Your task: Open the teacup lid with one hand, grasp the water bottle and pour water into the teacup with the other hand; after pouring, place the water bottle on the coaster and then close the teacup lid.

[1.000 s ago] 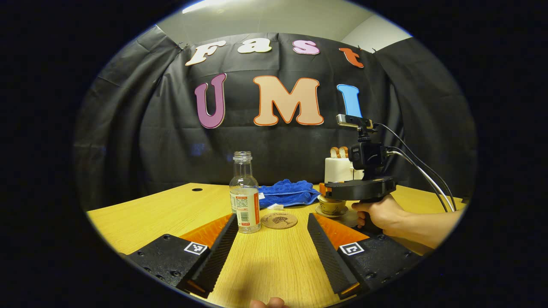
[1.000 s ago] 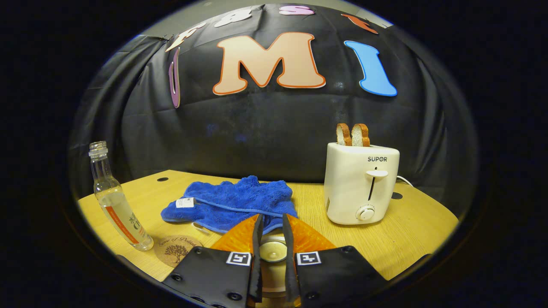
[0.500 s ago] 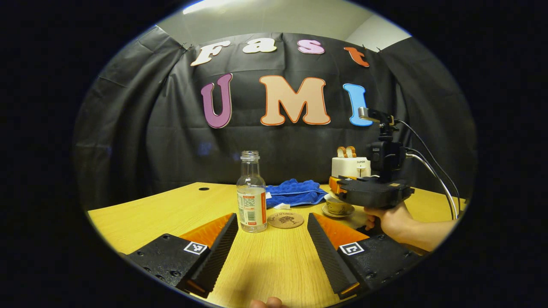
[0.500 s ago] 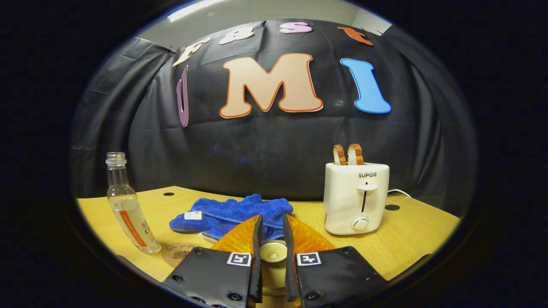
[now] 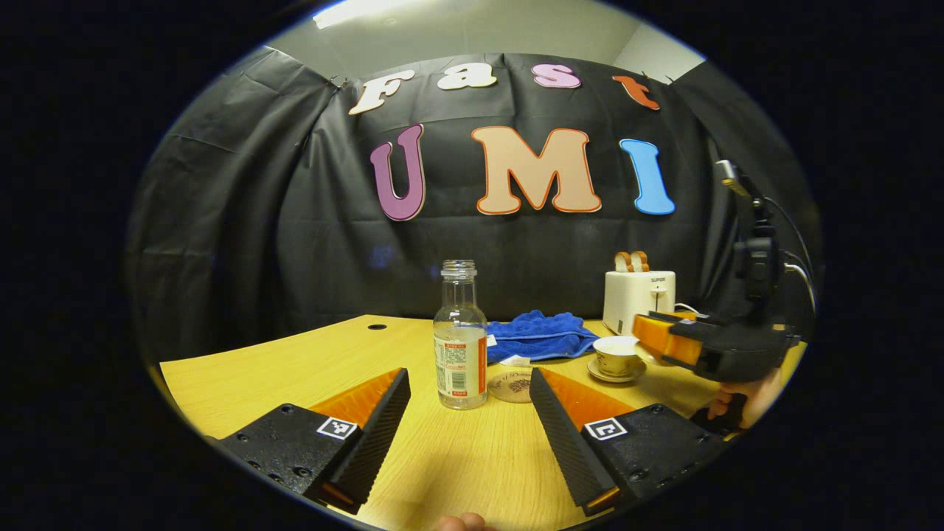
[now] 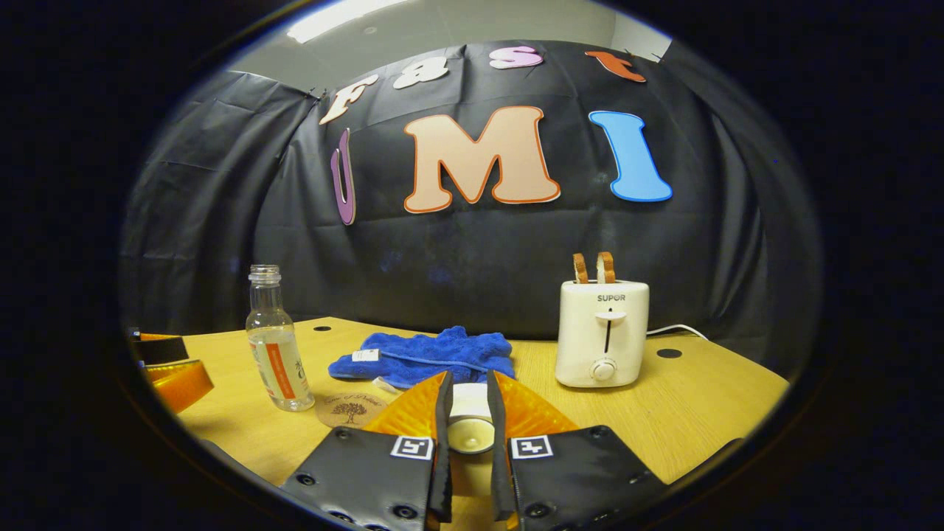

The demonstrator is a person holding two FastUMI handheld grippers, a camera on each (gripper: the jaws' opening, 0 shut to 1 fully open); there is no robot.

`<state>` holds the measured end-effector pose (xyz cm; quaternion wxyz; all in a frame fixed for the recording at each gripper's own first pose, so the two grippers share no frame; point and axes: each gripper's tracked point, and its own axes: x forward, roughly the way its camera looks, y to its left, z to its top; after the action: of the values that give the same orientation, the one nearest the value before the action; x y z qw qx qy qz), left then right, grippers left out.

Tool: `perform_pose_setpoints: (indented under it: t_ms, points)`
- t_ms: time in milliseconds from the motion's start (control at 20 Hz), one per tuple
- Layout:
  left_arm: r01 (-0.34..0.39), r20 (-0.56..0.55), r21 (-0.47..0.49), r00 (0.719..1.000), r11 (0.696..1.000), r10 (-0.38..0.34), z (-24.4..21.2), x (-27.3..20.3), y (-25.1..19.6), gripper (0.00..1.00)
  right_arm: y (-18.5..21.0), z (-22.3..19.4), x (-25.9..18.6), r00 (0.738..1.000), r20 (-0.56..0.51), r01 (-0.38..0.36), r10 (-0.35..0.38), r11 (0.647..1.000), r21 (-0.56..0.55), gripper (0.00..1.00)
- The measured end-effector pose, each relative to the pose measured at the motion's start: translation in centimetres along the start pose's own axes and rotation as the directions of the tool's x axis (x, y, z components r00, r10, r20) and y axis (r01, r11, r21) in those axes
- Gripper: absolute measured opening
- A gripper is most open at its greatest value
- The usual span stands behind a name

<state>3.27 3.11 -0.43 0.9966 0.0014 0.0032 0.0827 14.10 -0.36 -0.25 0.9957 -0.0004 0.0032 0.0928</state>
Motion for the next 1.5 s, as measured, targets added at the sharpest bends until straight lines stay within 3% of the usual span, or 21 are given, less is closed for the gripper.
perform_pose_setpoints:
  t_ms: [500,1250,1350,1500]
  points:
    - [-0.034,0.005,0.006,0.999,0.999,0.034,-0.1,7.8,1.0,0.95,-1.3,0.3,-5.2,1.0,-0.002,-0.027,0.027,1.0,0.0,0.24]
    - [0.03,0.01,0.007,0.999,1.0,-0.03,0.0,14.0,1.0,0.94,0.0,0.4,-10.3,0.997,-0.002,-0.076,0.076,0.997,0.0,0.24]
    - [0.056,0.005,0.001,0.998,0.998,-0.056,-0.1,14.3,0.7,0.73,0.2,0.5,-10.8,0.997,-0.003,-0.079,0.079,0.997,0.001,0.24]
    - [0.072,0.007,0.003,0.997,0.997,-0.072,-0.2,14.5,0.5,0.69,0.1,0.5,-11.1,0.997,-0.004,-0.072,0.072,0.997,0.001,0.24]
